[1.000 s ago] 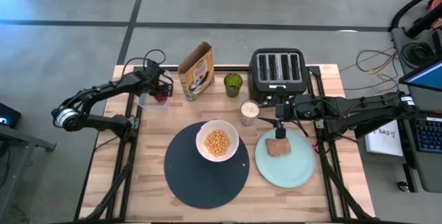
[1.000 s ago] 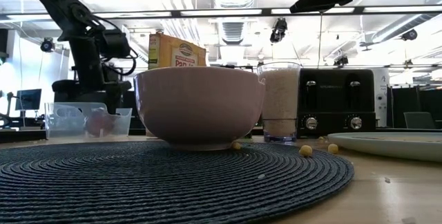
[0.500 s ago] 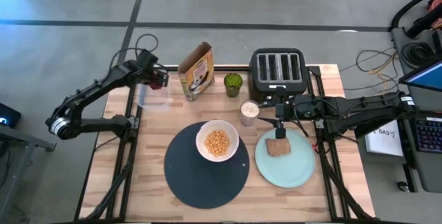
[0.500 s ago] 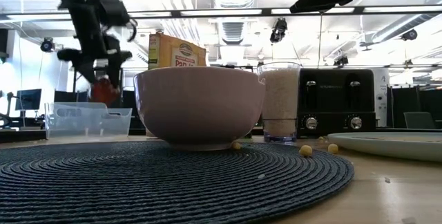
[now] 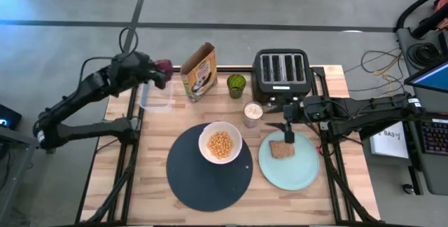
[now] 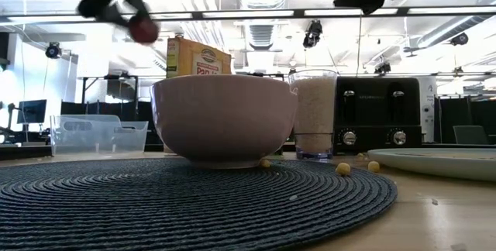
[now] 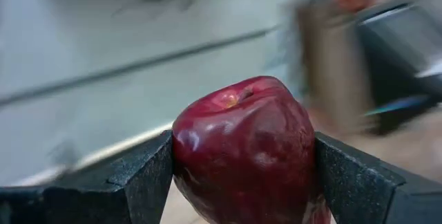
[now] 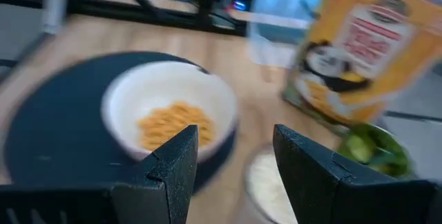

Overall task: Arrange a breakfast setting
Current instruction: Put the apple from the transparent bin on the light blue plate

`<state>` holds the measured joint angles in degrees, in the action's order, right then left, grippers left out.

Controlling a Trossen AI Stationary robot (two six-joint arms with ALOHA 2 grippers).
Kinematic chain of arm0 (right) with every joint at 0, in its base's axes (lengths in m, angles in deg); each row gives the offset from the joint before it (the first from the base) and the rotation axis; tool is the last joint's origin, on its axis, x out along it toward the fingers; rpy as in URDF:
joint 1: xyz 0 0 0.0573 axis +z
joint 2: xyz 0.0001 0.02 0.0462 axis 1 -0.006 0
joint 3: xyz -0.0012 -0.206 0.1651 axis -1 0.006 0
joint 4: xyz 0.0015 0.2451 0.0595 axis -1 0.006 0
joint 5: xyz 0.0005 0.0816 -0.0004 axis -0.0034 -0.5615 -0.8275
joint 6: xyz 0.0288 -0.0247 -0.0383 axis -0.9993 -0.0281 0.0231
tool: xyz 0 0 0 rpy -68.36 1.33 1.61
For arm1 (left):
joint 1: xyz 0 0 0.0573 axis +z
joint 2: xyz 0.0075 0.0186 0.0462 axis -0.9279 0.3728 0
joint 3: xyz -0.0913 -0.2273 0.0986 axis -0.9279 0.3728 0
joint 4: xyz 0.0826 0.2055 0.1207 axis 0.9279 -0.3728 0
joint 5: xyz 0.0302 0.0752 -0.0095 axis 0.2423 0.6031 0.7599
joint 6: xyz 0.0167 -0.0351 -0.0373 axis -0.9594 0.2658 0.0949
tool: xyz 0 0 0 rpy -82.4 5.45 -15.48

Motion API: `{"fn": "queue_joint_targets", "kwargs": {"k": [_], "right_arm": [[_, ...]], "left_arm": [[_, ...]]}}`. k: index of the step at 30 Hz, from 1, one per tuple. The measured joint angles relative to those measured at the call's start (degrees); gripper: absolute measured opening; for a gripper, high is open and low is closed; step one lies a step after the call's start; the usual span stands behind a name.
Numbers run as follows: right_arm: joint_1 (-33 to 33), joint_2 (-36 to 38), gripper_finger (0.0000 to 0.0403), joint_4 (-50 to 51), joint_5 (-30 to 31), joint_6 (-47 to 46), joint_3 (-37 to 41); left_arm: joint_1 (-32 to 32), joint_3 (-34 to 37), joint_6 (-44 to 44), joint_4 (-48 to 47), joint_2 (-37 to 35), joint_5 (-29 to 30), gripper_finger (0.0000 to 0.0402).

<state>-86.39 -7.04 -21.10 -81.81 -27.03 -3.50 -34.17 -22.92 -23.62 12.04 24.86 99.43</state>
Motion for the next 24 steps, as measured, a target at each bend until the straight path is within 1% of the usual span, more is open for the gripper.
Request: {"fn": "queue_joint_targets", "kwargs": {"k": [2,4,6,7,10,12,13,15,18,21,24], "right_arm": [[0.71,0.94,0.0175,-0.91,-2.45,-0.19,0.6],[1.7,1.73,0.017,-3.23,-2.93,0.16,2.22],[2.59,2.53,0.0165,-5.57,-3.01,1.36,4.16],[2.94,3.05,0.0162,-6.69,-3.03,1.77,5.31],[3.58,5.45,0.0154,-9.67,-3.05,2.29,7.89],[3.66,7.55,0.0149,-11.1,-3.31,2.42,9.31],[3.74,8.63,0.0147,-11.56,-3.85,2.45,9.95],[3.72,11.03,0.0143,-11.47,-5.58,2.44,10.86],[3.76,14.58,0.0139,-11.55,-7.81,1.72,11.85],[3.88,17.5,0.0136,-11.54,-10.25,-0.21,12.89],[4.95,19.56,0.0134,-11.2,-11.7,-2.71,13.64]], "left_arm": [[-6.42,0.37,-0.03,6.14,-0.84,0.0,0.0288],[-13.25,1.29,-0.26,13.98,-0.67,0.23,0.0288],[-20.21,1.86,-1.24,21.59,0.61,2.49,0.0288],[-23.94,1.95,-2.07,24.39,1.62,4.67,0.0288],[-33.85,1.75,-4.29,30.79,5.32,14.7,0.0288],[-39.2,1.13,-5.13,33.24,8.41,20.92,0.0288],[-41.51,0.62,-5.51,34.52,10.12,22.93,0.0288],[-44.95,-0.68,-6.07,37.06,13.82,25.29,0.0288],[-47.58,-3.87,-6.09,39.64,20.43,25.62,0.0288],[-48.39,-8.99,-6.17,38.93,28.06,25.6,0.0288],[-49.17,-15.63,-6.68,34.48,35.64,25.22,0.0288]]}}
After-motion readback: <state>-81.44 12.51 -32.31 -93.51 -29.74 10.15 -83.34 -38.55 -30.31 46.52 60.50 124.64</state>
